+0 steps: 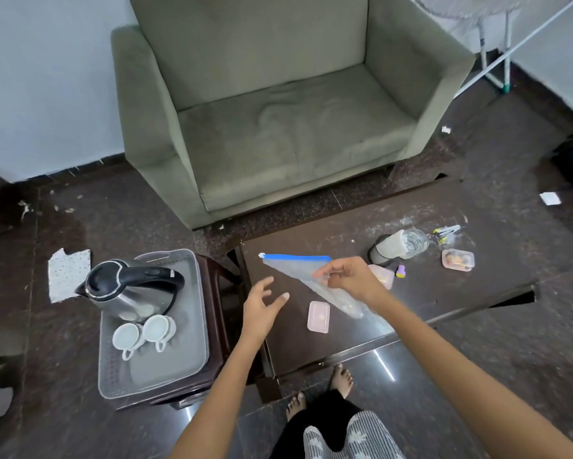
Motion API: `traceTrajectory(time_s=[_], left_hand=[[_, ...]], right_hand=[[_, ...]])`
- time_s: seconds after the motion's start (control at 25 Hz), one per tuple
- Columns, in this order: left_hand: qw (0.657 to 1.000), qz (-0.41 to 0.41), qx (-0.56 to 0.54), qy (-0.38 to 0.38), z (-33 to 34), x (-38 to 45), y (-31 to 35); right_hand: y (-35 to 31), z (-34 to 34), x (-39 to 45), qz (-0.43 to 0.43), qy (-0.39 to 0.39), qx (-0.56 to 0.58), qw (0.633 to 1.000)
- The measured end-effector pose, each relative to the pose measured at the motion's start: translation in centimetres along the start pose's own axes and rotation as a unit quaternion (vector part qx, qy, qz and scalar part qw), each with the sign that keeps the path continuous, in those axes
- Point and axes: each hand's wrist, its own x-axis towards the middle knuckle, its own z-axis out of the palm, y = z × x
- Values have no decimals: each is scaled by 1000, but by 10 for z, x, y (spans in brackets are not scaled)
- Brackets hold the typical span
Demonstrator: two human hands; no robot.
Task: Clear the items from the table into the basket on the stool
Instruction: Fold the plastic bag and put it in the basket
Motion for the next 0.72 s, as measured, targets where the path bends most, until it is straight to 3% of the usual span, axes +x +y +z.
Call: traceTrajectory(time_s=[0.24,0.36,0.48,0.72], left_hand=[[993,62,-85,-45,-31,-11,22],[986,65,-142,-56,-48,-12,23],[979,55,-193,-43,-55,-22,27],[973,31,-220,-65,-60,-38,35]], right_hand=[[-48,-18,-35,-10,-63,56,996],[-50,-21,-37,-2,-3,138,990],[-35,-19,-37,8,70,269,960],[24,13,-44,69,-19,135,988]])
